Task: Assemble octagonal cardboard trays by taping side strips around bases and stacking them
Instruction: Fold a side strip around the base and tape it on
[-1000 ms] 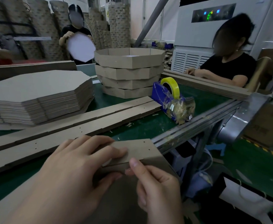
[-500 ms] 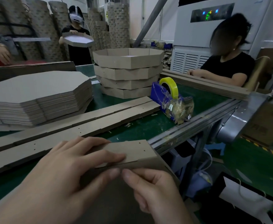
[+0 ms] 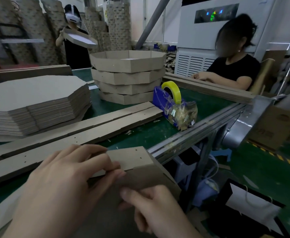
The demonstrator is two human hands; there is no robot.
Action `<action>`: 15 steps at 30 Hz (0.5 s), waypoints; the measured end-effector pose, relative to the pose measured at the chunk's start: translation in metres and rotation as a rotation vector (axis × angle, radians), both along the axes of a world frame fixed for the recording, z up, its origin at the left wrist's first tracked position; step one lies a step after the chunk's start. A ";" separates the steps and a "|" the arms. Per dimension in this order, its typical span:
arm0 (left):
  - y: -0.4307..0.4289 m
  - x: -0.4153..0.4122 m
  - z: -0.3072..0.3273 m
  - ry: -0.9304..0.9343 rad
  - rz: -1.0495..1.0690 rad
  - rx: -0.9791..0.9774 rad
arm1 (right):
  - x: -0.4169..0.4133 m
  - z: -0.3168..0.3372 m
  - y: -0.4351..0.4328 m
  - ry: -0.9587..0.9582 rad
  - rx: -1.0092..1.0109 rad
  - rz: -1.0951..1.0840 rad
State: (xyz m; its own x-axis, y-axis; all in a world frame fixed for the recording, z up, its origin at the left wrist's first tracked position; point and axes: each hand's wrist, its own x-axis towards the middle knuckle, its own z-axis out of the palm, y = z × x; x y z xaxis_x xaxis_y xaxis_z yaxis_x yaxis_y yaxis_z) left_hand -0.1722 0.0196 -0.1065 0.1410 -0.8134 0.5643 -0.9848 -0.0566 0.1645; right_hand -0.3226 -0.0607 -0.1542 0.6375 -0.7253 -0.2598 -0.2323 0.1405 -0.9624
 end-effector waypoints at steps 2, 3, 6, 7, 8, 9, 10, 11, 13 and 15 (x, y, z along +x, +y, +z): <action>0.003 0.003 0.001 -0.028 0.005 0.031 | -0.002 -0.007 0.000 -0.085 -0.129 -0.166; 0.004 0.004 0.000 -0.072 0.011 0.052 | -0.004 -0.012 -0.003 -0.178 -0.232 -0.300; 0.007 0.004 -0.001 -0.182 0.031 0.135 | -0.010 -0.018 -0.014 -0.299 -0.583 -0.534; 0.009 0.005 -0.002 -0.196 0.044 0.164 | -0.009 -0.019 -0.016 -0.256 -0.668 -0.482; 0.011 0.005 -0.002 -0.204 0.062 0.196 | -0.007 -0.022 -0.017 -0.217 -0.736 -0.432; 0.013 0.006 -0.002 -0.214 0.078 0.212 | -0.005 -0.025 -0.017 -0.184 -0.792 -0.405; 0.015 0.005 -0.001 -0.219 0.092 0.234 | -0.004 -0.026 -0.015 -0.161 -0.864 -0.416; 0.015 0.005 0.000 -0.236 0.098 0.239 | -0.002 -0.026 -0.013 -0.147 -0.928 -0.427; 0.011 -0.002 0.005 -0.271 0.102 0.232 | -0.001 -0.028 -0.009 -0.163 -1.000 -0.442; 0.004 -0.012 0.012 -0.290 0.067 0.230 | -0.003 -0.029 -0.008 -0.228 -1.017 -0.407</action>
State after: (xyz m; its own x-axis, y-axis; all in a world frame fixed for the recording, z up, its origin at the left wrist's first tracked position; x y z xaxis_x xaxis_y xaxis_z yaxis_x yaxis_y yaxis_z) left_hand -0.1842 0.0233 -0.0949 0.0591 -0.9179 0.3924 -0.9814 -0.1254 -0.1454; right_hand -0.3251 -0.0684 -0.1834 0.2617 -0.6989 0.6656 -0.1520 -0.7109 -0.6866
